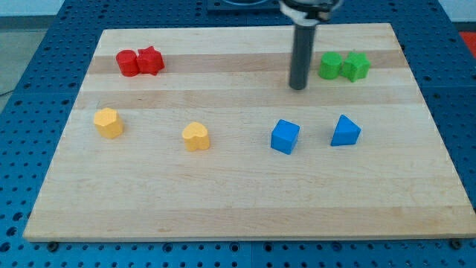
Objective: Move the blue triangle to the blue cube
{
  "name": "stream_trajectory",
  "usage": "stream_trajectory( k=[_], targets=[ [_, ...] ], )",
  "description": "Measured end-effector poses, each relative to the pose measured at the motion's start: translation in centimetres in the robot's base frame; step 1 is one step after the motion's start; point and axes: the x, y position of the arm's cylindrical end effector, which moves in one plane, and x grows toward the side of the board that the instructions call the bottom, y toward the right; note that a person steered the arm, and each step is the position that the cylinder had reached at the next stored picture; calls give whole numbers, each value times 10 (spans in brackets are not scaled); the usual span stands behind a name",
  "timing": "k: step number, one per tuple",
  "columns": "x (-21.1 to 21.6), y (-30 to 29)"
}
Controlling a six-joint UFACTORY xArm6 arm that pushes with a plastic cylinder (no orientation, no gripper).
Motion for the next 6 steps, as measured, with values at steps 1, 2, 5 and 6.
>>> stream_trajectory(
  k=[1, 2, 5, 6],
  targets=[
    [1, 76],
    [18, 121],
    [115, 64],
    [131, 40]
  ],
)
